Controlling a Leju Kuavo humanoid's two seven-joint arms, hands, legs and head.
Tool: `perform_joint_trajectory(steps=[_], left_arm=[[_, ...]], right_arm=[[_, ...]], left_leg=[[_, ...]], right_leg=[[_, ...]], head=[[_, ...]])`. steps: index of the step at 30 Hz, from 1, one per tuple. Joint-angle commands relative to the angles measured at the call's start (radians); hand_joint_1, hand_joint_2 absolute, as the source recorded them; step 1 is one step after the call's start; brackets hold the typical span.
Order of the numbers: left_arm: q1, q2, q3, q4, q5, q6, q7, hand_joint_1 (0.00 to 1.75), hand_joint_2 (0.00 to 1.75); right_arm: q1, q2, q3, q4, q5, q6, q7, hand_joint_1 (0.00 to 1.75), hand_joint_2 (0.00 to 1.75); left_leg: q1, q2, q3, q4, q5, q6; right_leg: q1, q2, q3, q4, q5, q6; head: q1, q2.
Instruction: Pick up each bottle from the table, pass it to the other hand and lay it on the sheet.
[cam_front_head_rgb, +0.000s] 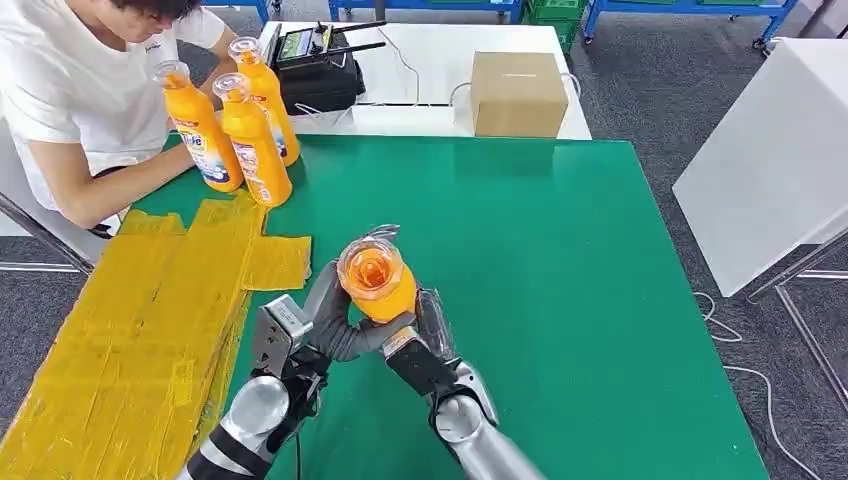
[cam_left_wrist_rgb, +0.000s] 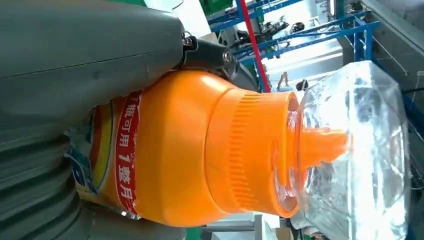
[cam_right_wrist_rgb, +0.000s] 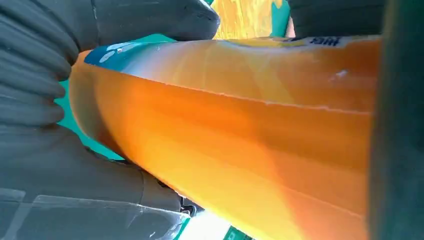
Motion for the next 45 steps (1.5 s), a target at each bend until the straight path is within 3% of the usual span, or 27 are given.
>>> perform_joint_trajectory(steps=[1,27,28,29,30,31,32,36,38,39,41,44,45], left_arm=[[-0.055,0.013,-0.053,0.035,0.004,0.008,-0.015,1.75,1.75],[-0.056,0.019,-0.042,0.028,-0.033,0.053,-0.028,1.75,1.75],[-0.056,0.022,-0.034,0.024,-0.039,0.065,-0.029,1.75,1.75],[-0.054,0.026,-0.023,0.018,-0.053,0.085,-0.032,1.75,1.75],[-0.05,0.037,0.007,0.009,-0.137,0.188,-0.043,1.75,1.75],[-0.047,0.049,0.032,0.0,-0.144,0.199,-0.042,1.75,1.75],[-0.041,0.054,0.092,0.0,-0.32,0.378,-0.058,1.75,1.75],[-0.056,0.086,0.22,0.037,-0.731,0.63,-0.02,1.75,1.75],[-0.029,-0.001,0.423,0.009,-1.149,0.654,-0.03,1.75,1.75],[-0.03,-0.004,0.445,0.013,-1.195,0.654,-0.024,1.75,1.75],[-0.06,0.043,0.412,0.11,-1.178,0.654,0.035,1.75,1.75],[-0.061,0.046,0.411,0.11,-1.176,0.654,0.037,1.75,1.75],[-0.07,0.075,0.375,0.14,-1.188,0.62,0.098,1.75,1.75]], right_arm=[[-0.021,-0.051,0.071,-0.029,-0.011,-0.001,0.031,1.75,1.75],[0.0,-0.058,0.059,-0.075,-0.017,-0.015,0.019,1.75,1.75],[0.01,-0.062,0.057,-0.097,-0.013,-0.021,0.018,1.69,1.75],[0.022,-0.071,0.056,-0.124,-0.004,-0.029,0.023,1.05,1.75],[0.054,-0.089,0.043,-0.19,-0.004,-0.049,0.012,0.0,1.75],[0.078,-0.109,0.038,-0.253,0.0,-0.05,0.014,0.0,1.75],[0.118,-0.129,0.017,-0.346,0.0,-0.054,0.007,0.0,1.75],[0.212,-0.177,-0.047,-0.553,-0.025,-0.027,0.018,0.0,1.75],[0.236,-0.185,-0.079,-0.594,-0.049,-0.016,-0.001,0.0,1.75],[0.24,-0.187,-0.084,-0.6,-0.05,-0.017,-0.005,0.0,1.75],[0.263,-0.202,-0.097,-0.633,-0.038,-0.033,-0.007,0.0,1.75],[0.265,-0.204,-0.099,-0.635,-0.037,-0.032,-0.007,0.0,1.75],[0.273,-0.201,-0.105,-0.641,-0.041,-0.026,-0.009,0.0,1.75]], left_leg=[[0.002,-0.002,0.001,-0.001,0.0,-0.001],[0.001,-0.001,0.0,0.0,0.0,-0.001],[0.001,-0.001,0.0,0.0,0.0,-0.001],[0.001,-0.001,0.0,0.0,0.0,-0.001],[0.001,-0.001,0.0,0.0,0.0,-0.001],[0.002,-0.002,0.002,-0.001,0.0,-0.001],[0.001,-0.002,0.0,-0.001,0.0,-0.001],[0.0,-0.001,-0.001,-0.001,0.0,-0.001],[0.001,-0.002,0.0,-0.001,0.0,-0.001],[0.0,-0.002,-0.001,0.0,0.0,-0.001],[0.001,-0.001,0.0,0.0,0.0,-0.001],[0.001,-0.001,0.0,-0.001,0.0,-0.001],[0.001,0.0,0.001,-0.001,0.0,-0.001]], right_leg=[[0.002,-0.001,0.003,-0.002,0.0,-0.004],[0.001,-0.001,0.001,-0.001,0.0,-0.002],[0.001,0.0,0.001,-0.001,0.0,-0.002],[0.001,-0.001,0.001,-0.001,0.0,-0.002],[0.001,-0.001,0.0,-0.001,0.0,-0.002],[0.002,0.0,0.003,-0.003,0.001,-0.004],[0.001,-0.001,0.001,-0.002,0.0,-0.002],[0.0,0.0,0.0,0.0,0.0,-0.002],[0.001,-0.001,0.001,-0.001,0.0,-0.002],[0.0,-0.001,-0.001,0.0,0.0,-0.002],[0.001,0.0,0.0,-0.001,0.0,-0.002],[0.001,0.0,0.001,-0.002,0.0,-0.002],[0.002,0.001,0.001,-0.002,0.001,-0.003]], head=[[0.0,0.0],[0.0,0.0],[0.0,0.0],[0.0,0.0],[0.0,0.0],[0.0,0.0],[0.0,0.0],[0.0,0.0],[0.0,0.0],[0.0,0.0],[0.0,0.0],[0.0,0.0],[0.0,0.0]])
